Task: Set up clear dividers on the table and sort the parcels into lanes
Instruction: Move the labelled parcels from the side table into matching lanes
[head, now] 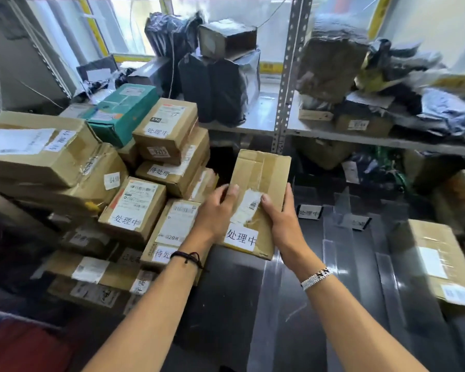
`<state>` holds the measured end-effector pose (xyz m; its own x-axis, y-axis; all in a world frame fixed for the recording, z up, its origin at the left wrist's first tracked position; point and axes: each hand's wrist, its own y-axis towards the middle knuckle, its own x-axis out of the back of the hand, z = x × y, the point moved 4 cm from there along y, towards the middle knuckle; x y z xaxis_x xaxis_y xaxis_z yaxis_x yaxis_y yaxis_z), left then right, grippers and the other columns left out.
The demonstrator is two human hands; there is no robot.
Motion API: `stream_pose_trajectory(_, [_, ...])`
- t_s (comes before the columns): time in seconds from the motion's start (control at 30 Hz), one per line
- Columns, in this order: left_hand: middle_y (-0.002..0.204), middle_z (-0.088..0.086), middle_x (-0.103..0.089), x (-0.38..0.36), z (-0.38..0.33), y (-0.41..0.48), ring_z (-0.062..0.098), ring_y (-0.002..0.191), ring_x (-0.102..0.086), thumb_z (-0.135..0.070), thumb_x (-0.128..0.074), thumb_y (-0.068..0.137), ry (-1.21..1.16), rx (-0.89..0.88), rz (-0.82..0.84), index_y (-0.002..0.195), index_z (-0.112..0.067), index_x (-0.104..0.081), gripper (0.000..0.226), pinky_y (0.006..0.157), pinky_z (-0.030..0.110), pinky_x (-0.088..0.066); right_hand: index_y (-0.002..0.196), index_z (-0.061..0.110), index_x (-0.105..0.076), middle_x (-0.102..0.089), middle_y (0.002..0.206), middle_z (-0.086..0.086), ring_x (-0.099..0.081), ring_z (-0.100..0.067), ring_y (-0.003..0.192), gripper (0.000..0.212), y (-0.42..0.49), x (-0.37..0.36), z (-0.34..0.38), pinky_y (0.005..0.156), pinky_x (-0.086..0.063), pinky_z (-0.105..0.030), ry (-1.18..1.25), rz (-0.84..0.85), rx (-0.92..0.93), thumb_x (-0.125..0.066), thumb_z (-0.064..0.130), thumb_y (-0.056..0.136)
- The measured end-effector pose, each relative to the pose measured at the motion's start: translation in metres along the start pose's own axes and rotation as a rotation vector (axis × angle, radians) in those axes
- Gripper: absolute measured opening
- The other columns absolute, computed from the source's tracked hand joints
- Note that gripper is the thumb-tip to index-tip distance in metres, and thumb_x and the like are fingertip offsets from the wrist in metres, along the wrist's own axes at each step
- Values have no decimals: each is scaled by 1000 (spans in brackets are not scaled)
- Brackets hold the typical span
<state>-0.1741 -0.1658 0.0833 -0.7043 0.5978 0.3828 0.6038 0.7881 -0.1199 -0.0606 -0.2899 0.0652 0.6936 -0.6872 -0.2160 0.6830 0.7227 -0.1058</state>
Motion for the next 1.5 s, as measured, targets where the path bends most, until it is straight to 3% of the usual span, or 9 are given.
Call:
stream_pose_trajectory(0.2, [97, 4, -81, -102, -30, -15, 23, 86, -78, -69, -44, 101, -116, 56, 195, 109, -19, -74, 58, 72, 34, -61, 153, 27, -38, -72, 127, -4, -75, -24, 108, 53, -21, 97, 24, 81, -63, -34, -6, -120, 43, -62, 22, 105])
stream_pose_trajectory(0.53, [96, 10, -79, -218, -63, -47, 33, 89, -76, -65, -36, 105, -95, -3, 324, 106, -15, -69, 60, 82, 55, -60, 146, 27, -45, -76, 117, -2, -77, -21, 101, 44, -58, 209, 42, 75, -62, -28, -59, -266, 57, -60, 19, 105])
stream_pose_trajectory(0.7, [94, 9, -79, -229, -61, -45, 31, 85, -77, -66, -32, 106, -42, -5, 338, 108, -15, -69, 63, 79, 52, -61, 143, 29, -48, -77, 116, 1, -77, -21, 102, 41, -57, 219, 37, 77, -63, -30, -68, -298, 31, -63, 24, 104])
stream_pose_trajectory(0.83, [98, 2, -77, -226, -46, -34, 21, 88, -75, -66, -30, 105, 69, 23, 344, 115, -19, -67, 61, 72, 37, -58, 129, 33, -61, -78, 114, 4, -77, -18, 102, 28, -41, 218, 23, 90, -63, -46, -108, -367, 12, -63, 23, 104])
stream_pose_trajectory(0.97, [130, 10, -65, -213, -28, -13, 29, 125, -58, -52, -29, 110, 204, -56, 280, 130, -18, -65, 53, 108, 50, -46, 142, 36, -54, -76, 118, 10, -75, -16, 105, 40, -18, 208, 1, 94, -61, -47, -192, -394, -38, -60, 32, 103])
stream_pose_trajectory(1.07, [156, 8, -47, -202, -6, 1, 25, 143, -44, -53, -30, 109, 242, 19, 203, 154, -19, -46, 58, 120, 47, -35, 135, 37, -57, -76, 118, 7, -75, -21, 105, 33, 2, 201, -22, 94, -60, -52, -220, -407, -103, -58, 31, 103])
stream_pose_trajectory(1.27, [121, 6, -70, -206, 32, 13, 22, 107, -66, -47, -30, 110, 189, 160, 306, 128, -20, -59, 44, 96, 44, -55, 127, 36, -59, -76, 111, 7, -75, -16, 93, 23, 34, 201, -64, 77, -64, -40, -360, -483, -255, -58, 31, 105])
stream_pose_trajectory(1.4, [114, 5, -70, -208, 47, 18, 23, 101, -64, -28, -30, 111, 214, 132, 349, 121, -21, -61, 33, 80, 36, -50, 129, 31, -60, -74, 113, 6, -73, -15, 94, 25, 44, 200, -88, 69, -58, -30, -406, -493, -317, -60, 27, 104])
stream_pose_trajectory(1.5, [119, 2, -70, -211, 59, 16, 23, 105, -66, -24, -29, 112, 214, 161, 393, 135, -25, -59, 38, 89, 39, -55, 130, 34, -56, -71, 110, 9, -69, -8, 87, 28, 49, 201, -105, 64, -54, -23, -475, -484, -337, -59, 23, 104])
